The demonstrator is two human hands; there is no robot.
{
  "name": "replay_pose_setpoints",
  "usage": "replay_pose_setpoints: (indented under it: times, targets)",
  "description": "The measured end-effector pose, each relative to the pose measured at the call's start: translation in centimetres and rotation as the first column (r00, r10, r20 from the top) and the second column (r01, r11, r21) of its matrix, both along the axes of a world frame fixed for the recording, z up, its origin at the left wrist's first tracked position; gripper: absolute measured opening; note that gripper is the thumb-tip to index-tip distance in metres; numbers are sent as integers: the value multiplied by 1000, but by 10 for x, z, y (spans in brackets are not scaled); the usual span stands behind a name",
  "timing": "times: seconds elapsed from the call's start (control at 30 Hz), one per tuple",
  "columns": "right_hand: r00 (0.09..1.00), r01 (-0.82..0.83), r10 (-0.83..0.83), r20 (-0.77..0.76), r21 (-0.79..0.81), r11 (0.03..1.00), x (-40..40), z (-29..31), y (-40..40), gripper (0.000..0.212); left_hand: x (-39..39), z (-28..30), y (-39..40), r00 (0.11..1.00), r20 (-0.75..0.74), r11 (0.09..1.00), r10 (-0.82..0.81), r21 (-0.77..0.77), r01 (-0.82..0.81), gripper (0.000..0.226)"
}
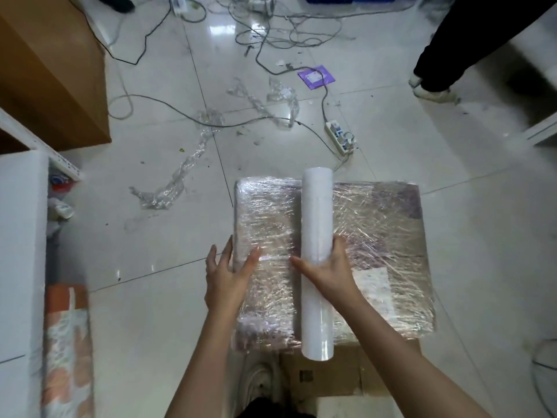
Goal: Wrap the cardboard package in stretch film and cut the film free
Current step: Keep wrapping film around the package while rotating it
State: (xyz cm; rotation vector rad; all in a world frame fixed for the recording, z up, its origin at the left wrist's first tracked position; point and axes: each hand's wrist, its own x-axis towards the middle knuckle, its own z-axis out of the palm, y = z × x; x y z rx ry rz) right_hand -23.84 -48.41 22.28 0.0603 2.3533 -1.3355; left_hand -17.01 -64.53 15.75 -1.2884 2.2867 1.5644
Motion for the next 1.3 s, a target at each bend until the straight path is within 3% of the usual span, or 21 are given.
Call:
replay_pose_setpoints:
  times: [0.07, 0.1, 0.27, 0.57, 0.87, 1.03, 1.1, 1.17, 1.23, 1.3]
  targets:
    - [999, -44, 44, -6, -2, 999, 5, -2, -1, 67, 6, 0, 0, 994, -76, 959, 82, 277, -58, 77]
    - [999, -46, 46, -19, -8, 999, 8, -3, -2, 66, 9, 0, 4, 987, -107, 940, 118, 332, -77, 70]
    - [999, -48, 47, -19, -41, 998, 15, -1, 9, 67, 19, 5, 22, 968, -169, 953, 183, 271, -133, 55]
    - [995, 60, -64, -74, -56, 997, 6, 19, 46, 65, -9, 25, 52, 945, -284, 941, 162, 334, -61, 70]
    - [981, 137, -104, -164, 201, 970, -6, -6, 93, 82, -28, -1, 87, 949, -291, 936, 119, 352, -10, 77]
    - [971, 191, -144, -191, 254, 948, -10, -12, 86, 63, -32, -8, 79, 958, -286, 940, 27, 333, 73, 80]
    - [972, 196, -153, -181, 251, 948, -17, -12, 85, 60, -36, -4, 74, 969, -219, 975, -116, 164, 153, 83]
    - [974, 187, -147, -171, 244, 952, -24, -11, 84, 58, -39, 2, 76, 966, -85, 949, -245, -227, 221, 79]
    - [975, 183, -146, -165, 234, 955, -29, -12, 84, 56, -32, 12, 89, 954, -54, 771, -295, -603, 204, 68]
    - [974, 191, -158, -160, 223, 956, -33, -12, 84, 52, -19, 8, 111, 902, -77, 597, -425, -773, 216, 63]
